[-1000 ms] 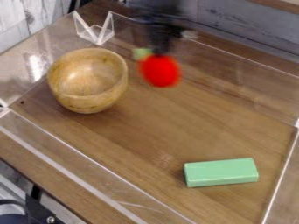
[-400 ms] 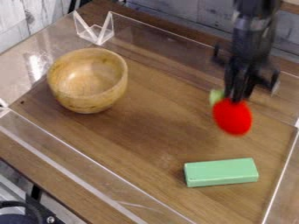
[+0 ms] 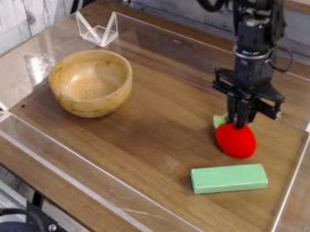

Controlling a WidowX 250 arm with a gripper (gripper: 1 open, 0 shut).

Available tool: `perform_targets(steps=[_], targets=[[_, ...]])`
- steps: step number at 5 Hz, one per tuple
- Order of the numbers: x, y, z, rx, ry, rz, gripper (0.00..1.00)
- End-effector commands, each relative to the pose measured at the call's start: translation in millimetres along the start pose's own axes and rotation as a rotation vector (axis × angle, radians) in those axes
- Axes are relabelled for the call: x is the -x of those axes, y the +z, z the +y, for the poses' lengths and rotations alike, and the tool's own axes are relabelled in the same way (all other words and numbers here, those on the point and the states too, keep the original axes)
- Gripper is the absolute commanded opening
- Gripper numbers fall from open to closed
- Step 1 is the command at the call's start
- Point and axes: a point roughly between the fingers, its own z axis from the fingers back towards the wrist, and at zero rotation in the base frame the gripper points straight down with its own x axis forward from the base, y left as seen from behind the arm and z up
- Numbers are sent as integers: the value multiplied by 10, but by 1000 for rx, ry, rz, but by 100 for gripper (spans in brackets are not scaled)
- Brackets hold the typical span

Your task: Move the red object to the right side of the table

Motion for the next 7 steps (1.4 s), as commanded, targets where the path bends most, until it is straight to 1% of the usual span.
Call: perform_targets(steps=[1,2,3,4,5,6,7], targets=[[-67,45,-42,-27,12,-34,0],[-81,19,-112,-49,12,-33,100],[-1,172,-90,-75,41,-33,0],[77,325,-67,-101,69,-36,0],[79,484,-191,-117,8,-41,0],[60,560,-282,-122,-49,-49,0],[65,491,-151,-125,-49,-59,0]])
